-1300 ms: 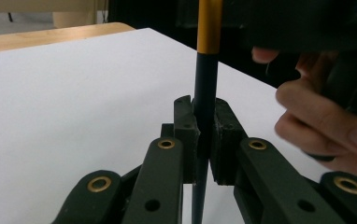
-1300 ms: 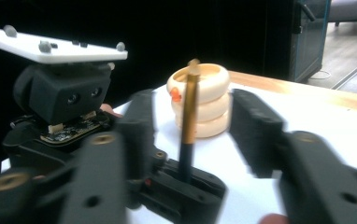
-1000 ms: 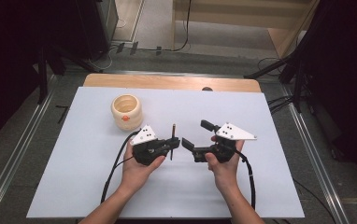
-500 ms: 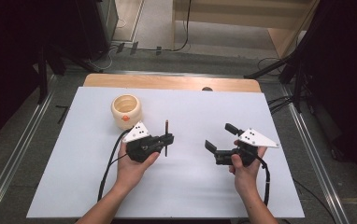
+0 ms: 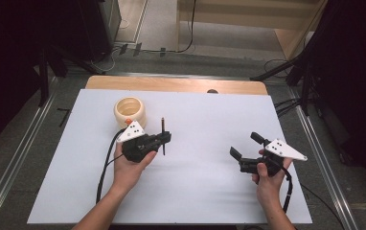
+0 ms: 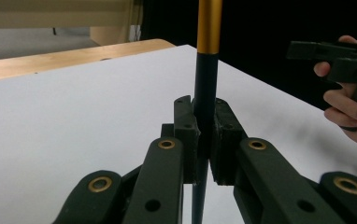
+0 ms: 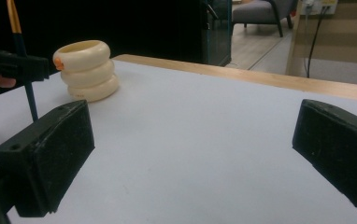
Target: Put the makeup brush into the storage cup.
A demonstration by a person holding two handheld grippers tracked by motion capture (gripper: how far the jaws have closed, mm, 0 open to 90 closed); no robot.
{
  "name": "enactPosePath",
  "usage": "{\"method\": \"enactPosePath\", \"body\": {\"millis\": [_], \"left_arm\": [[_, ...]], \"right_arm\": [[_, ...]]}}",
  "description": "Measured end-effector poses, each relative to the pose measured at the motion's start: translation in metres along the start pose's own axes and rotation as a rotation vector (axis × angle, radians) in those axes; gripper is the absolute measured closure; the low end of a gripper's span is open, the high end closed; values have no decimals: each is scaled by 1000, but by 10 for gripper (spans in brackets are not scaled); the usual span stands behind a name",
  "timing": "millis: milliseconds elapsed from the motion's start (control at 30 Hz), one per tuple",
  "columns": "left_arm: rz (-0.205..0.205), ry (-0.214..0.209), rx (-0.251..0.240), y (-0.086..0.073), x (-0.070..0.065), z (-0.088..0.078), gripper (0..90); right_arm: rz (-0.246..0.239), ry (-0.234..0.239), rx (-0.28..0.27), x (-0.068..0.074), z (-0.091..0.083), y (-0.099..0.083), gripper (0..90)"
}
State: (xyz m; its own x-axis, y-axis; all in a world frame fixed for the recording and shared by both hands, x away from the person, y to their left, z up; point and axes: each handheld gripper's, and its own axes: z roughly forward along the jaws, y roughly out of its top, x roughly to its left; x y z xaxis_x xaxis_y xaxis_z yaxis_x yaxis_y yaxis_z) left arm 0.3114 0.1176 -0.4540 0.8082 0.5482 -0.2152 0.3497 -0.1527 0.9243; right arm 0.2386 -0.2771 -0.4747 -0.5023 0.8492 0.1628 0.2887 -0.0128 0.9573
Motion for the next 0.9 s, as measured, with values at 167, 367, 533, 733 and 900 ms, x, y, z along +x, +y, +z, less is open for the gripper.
{"method": "enactPosePath", "body": {"millis": [167,367,533,733,900], "left_arm": [[-8,25,-19,7,6,-8,843],[-9,73,-33,18,16,-18,843],[-10,106,-55,30,26,-25,843],[-1,128,-72,42,32,-31,843],[5,139,-83,49,33,-33,843]], "right_arm": [[7,-13,13,-5,-5,-8,0],[29,-30,37,-14,-15,-23,0],[49,-39,48,-24,-22,-37,0],[41,-44,50,-22,-21,-39,0],[43,-41,51,-22,-21,-38,0]]}}
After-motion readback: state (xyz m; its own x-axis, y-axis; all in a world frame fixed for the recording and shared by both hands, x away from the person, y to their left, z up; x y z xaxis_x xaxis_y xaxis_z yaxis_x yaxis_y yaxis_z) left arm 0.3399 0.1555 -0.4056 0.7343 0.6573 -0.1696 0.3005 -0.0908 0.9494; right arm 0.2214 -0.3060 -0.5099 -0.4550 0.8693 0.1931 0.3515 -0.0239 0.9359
